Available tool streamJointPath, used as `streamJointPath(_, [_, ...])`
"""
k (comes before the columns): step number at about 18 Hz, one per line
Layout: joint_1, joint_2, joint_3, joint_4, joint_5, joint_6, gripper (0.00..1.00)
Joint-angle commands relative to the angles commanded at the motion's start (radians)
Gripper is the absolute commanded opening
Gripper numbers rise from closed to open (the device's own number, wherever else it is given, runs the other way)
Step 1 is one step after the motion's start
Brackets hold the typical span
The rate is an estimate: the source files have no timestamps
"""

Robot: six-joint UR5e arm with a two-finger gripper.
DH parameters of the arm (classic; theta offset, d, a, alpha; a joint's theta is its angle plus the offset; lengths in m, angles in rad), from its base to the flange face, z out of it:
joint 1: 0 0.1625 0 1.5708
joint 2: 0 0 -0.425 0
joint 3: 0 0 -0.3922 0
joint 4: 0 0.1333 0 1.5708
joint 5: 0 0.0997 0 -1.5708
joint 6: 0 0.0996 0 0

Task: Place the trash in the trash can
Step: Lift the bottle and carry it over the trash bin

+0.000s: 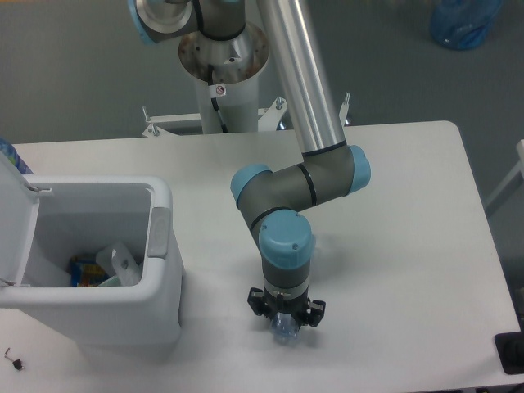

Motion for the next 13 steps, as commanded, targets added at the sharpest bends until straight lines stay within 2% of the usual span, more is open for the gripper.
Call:
streamJointPath(2, [0.011, 0.055, 0.008, 0.009, -0.012, -0.003, 0.51])
streamJointPath(4, [0.037, 0.112, 0.029, 0.02, -0.07, -0.052, 0.51])
streamJointPath(8, [0.074, 0.198, 0.116, 0.021, -0.208, -0.19, 0.51])
streamJointPath(13, [0.066, 0.29, 0.198, 0.052, -0.275, -0.363, 0.51])
